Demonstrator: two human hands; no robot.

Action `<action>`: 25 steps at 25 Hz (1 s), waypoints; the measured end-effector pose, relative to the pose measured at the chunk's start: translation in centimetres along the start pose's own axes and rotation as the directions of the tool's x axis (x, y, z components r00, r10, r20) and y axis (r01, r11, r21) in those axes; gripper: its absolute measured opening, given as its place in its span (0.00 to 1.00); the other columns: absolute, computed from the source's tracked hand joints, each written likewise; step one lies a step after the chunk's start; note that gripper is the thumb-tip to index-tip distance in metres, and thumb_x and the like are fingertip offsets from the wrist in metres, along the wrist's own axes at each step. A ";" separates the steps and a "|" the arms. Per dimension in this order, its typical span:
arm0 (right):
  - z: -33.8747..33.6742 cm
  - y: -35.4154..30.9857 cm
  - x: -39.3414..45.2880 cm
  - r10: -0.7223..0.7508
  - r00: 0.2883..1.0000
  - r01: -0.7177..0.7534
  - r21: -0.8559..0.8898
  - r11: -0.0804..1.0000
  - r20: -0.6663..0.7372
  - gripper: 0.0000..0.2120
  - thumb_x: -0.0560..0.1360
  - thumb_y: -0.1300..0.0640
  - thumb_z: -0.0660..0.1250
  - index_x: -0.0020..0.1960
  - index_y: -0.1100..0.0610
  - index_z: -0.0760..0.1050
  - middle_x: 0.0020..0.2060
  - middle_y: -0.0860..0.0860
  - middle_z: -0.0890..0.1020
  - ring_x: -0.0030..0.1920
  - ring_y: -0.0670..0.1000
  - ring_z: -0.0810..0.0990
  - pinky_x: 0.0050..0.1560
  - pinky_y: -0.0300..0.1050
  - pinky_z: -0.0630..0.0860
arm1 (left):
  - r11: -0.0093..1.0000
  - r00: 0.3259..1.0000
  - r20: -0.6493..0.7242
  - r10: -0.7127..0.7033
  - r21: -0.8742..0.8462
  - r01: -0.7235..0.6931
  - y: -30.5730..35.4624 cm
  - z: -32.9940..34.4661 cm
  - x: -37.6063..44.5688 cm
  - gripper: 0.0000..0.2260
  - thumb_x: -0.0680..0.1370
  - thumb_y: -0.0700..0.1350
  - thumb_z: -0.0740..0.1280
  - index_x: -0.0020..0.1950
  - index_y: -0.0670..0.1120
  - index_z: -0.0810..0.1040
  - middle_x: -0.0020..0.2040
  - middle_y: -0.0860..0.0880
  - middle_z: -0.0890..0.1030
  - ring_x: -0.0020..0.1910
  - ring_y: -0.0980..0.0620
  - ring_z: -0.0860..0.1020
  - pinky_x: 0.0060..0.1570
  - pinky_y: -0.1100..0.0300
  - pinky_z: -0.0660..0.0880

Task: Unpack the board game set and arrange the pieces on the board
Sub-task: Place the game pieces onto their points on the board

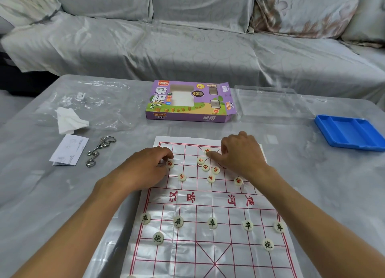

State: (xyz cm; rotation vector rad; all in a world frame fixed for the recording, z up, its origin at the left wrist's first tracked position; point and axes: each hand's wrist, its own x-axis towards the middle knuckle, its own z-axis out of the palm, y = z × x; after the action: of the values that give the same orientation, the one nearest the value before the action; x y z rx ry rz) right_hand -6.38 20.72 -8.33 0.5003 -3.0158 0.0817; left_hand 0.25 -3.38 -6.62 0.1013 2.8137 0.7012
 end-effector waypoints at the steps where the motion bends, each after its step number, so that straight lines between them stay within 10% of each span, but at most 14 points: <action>1: -0.3 0.4 -0.2 -0.013 1.000 0.012 0.053 0.999 0.017 0.21 0.73 0.33 0.62 0.47 0.50 0.76 0.41 0.45 0.78 0.47 0.48 0.73 0.47 0.43 0.68 | 1.000 1.000 0.002 0.001 0.002 -0.001 0.0 0.0 0.0 0.12 0.80 0.46 0.61 0.63 0.54 0.74 0.59 0.53 0.77 0.51 0.54 0.73 0.47 0.60 0.68; 10: 0.1 2.2 -0.7 -0.169 0.977 0.135 0.242 0.961 0.128 0.15 0.75 0.46 0.69 0.60 0.47 0.77 0.56 0.43 0.79 0.54 0.44 0.70 0.53 0.39 0.69 | 1.000 1.000 -0.006 0.006 0.021 -0.006 -0.1 0.2 0.1 0.11 0.80 0.46 0.62 0.62 0.54 0.74 0.54 0.55 0.76 0.49 0.55 0.73 0.45 0.60 0.68; 25: -1.4 7.0 0.1 -0.018 0.999 0.027 0.254 0.967 -0.037 0.09 0.72 0.47 0.73 0.49 0.49 0.80 0.40 0.43 0.80 0.46 0.46 0.73 0.45 0.41 0.72 | 1.000 1.000 -0.016 0.019 0.024 -0.018 -0.3 0.4 0.2 0.12 0.79 0.45 0.62 0.62 0.55 0.74 0.57 0.55 0.77 0.52 0.53 0.74 0.47 0.60 0.68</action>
State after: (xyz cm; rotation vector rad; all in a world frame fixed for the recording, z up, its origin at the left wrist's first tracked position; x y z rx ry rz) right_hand -8.65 27.43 -7.18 0.5470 -2.9792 0.4765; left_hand 0.12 -3.46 -7.15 0.1265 2.8410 0.6757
